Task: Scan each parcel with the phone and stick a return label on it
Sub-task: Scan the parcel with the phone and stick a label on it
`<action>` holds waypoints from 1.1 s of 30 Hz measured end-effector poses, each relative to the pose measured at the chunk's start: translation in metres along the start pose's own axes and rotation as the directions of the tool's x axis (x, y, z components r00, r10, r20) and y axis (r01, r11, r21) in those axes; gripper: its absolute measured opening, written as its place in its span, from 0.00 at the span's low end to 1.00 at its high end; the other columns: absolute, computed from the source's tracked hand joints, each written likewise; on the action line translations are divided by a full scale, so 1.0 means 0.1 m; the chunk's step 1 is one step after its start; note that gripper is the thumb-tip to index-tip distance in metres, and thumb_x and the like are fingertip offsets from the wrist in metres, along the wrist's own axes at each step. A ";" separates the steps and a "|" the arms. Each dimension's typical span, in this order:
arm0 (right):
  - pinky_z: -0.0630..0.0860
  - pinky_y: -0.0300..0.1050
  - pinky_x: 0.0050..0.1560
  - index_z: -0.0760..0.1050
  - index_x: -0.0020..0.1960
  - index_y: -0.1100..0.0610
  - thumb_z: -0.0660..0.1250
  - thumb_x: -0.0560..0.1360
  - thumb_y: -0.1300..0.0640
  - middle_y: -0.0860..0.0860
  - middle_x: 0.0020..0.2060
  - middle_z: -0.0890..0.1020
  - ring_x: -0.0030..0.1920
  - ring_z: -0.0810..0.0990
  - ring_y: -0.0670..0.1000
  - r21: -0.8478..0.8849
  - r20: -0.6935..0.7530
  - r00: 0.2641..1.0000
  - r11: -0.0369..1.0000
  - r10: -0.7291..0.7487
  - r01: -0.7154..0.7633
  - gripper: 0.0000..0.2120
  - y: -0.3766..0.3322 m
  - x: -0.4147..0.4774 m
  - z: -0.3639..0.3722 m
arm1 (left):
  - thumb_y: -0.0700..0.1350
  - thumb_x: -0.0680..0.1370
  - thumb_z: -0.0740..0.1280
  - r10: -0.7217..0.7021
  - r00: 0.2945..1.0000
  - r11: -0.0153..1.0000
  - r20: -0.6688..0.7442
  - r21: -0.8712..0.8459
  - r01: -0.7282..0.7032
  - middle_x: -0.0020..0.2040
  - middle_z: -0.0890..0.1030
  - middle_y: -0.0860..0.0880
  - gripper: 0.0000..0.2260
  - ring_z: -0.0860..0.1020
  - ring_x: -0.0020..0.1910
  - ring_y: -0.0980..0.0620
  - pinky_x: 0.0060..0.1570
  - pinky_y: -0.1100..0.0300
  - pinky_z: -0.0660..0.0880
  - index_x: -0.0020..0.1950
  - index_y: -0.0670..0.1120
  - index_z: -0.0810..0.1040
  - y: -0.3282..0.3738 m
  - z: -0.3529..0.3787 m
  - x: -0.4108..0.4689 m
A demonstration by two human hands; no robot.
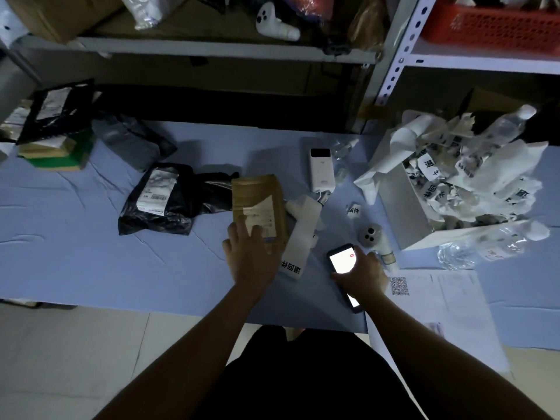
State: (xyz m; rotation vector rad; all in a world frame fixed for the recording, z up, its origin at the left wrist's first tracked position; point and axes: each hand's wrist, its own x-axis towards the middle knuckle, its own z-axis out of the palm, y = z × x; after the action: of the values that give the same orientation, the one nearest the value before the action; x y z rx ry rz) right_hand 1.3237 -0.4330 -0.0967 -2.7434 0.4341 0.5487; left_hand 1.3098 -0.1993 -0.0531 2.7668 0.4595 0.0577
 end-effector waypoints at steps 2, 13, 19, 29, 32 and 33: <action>0.75 0.51 0.49 0.67 0.69 0.45 0.78 0.62 0.36 0.54 0.60 0.74 0.61 0.75 0.57 -0.022 -0.005 1.000 1.000 -0.003 0.003 0.40 0.01 0.04 0.02 | 0.55 0.75 0.68 0.075 0.985 0.997 0.155 -0.034 -0.070 0.64 0.73 0.43 0.19 0.71 0.64 0.41 0.57 0.48 0.72 0.57 0.43 0.80 0.14 0.05 0.03; 0.73 0.51 0.57 0.72 0.67 0.54 0.73 0.71 0.41 0.54 0.60 0.76 0.62 0.74 0.57 0.076 -0.194 0.957 0.969 -0.216 0.234 0.30 -0.13 0.00 0.08 | 0.60 0.77 0.68 -0.249 0.831 0.956 0.497 -0.013 0.294 0.61 0.79 0.44 0.25 0.79 0.60 0.43 0.53 0.55 0.74 0.65 0.44 0.76 0.32 0.32 -0.20; 0.72 0.30 0.40 0.75 0.67 0.52 0.73 0.76 0.48 0.43 0.41 0.82 0.41 0.80 0.39 0.572 -0.067 0.972 0.790 -0.224 0.222 0.22 -0.47 -0.15 -0.14 | 0.45 0.78 0.71 -0.162 0.864 0.865 0.476 -0.353 0.357 0.51 0.84 0.47 0.05 0.81 0.49 0.49 0.42 0.62 0.74 0.51 0.45 0.83 0.30 0.22 -0.07; 0.83 0.47 0.52 0.80 0.61 0.62 0.72 0.76 0.66 0.53 0.49 0.87 0.50 0.87 0.49 0.824 -0.129 0.912 0.469 -0.390 0.318 0.14 -1.03 -0.14 -0.63 | 0.39 0.77 0.73 -0.077 0.983 0.572 0.167 -0.800 0.180 0.42 0.84 0.46 0.03 0.83 0.40 0.52 0.35 0.70 0.76 0.45 0.42 0.81 0.39 -0.44 0.53; 0.84 0.49 0.53 0.80 0.61 0.62 0.70 0.77 0.68 0.53 0.50 0.87 0.50 0.87 0.52 0.841 -0.166 0.922 0.438 -0.350 0.318 0.13 -1.16 -0.08 -0.72 | 0.40 0.76 0.75 0.047 0.998 0.658 -0.049 -0.750 -0.068 0.47 0.81 0.54 0.08 0.81 0.48 0.55 0.38 0.72 0.76 0.49 0.48 0.77 0.31 -0.52 0.64; 0.84 0.48 0.53 0.80 0.61 0.61 0.70 0.77 0.68 0.52 0.50 0.87 0.50 0.87 0.52 0.837 -0.190 0.918 0.430 -0.349 0.337 0.13 -1.20 -0.07 -0.74 | 0.42 0.75 0.76 0.180 0.975 0.711 -0.127 -0.669 -0.219 0.52 0.80 0.55 0.11 0.79 0.53 0.57 0.46 0.70 0.77 0.53 0.49 0.77 0.30 -0.55 0.67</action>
State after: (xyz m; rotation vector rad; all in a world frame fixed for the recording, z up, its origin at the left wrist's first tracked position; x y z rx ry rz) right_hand 1.3830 -0.3490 -0.0001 -1.7378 0.0623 0.1407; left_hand 1.3772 -0.1870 0.0078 2.0647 0.1000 0.2926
